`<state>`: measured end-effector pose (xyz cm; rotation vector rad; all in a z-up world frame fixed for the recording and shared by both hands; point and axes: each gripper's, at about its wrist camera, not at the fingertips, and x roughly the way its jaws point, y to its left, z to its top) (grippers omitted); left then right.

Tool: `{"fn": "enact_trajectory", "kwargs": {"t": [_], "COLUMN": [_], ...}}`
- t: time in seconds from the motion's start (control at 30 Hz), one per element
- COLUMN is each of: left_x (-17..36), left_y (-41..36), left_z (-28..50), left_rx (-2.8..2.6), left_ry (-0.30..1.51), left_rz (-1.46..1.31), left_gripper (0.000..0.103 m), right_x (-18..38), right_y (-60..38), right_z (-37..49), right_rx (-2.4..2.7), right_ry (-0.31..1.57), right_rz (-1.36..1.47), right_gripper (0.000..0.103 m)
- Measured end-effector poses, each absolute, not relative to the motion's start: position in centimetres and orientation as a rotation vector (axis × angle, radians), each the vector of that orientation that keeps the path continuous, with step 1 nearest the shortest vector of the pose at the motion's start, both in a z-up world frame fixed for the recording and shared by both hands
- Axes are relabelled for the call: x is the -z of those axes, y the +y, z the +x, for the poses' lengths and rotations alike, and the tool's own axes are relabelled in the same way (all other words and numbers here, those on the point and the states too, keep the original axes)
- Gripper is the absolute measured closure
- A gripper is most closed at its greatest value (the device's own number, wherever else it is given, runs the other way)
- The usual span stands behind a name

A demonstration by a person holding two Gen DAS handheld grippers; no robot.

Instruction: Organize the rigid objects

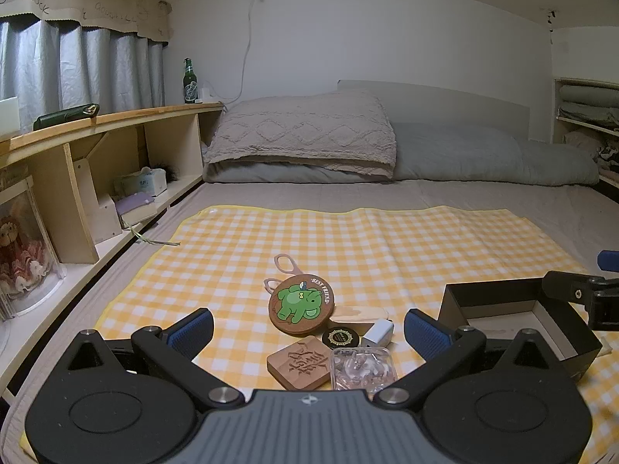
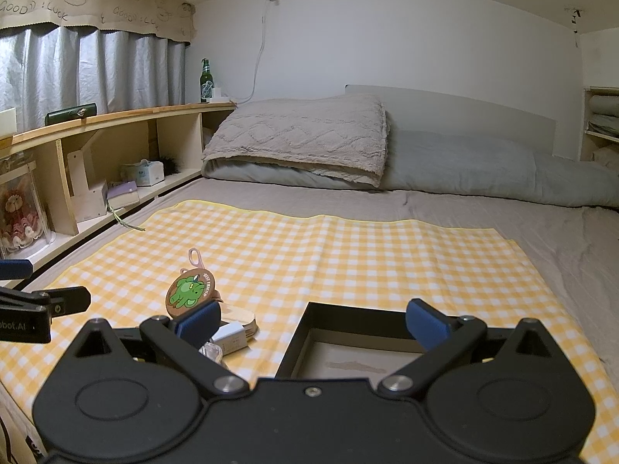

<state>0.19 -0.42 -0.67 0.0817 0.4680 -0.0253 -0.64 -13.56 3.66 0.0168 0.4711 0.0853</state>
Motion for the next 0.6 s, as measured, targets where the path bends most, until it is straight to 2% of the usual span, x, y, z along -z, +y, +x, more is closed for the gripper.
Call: {"fn": "enact_trajectory", "kwargs": {"t": [0.6], "left_x": [0.89], "left_y": [-0.62], "left_z": [0.31], "left_rx": [0.027], "left_ry": [0.47], "left_rz": [0.076], "left_gripper": [0.0], "right_x": [-3.63], "right_y": [-13.56], "right_z": [-0.33], "right_rx": [-0.086], "right_ry": [0.472], "right_rz": [0.015], "right_gripper": [0.0]}}
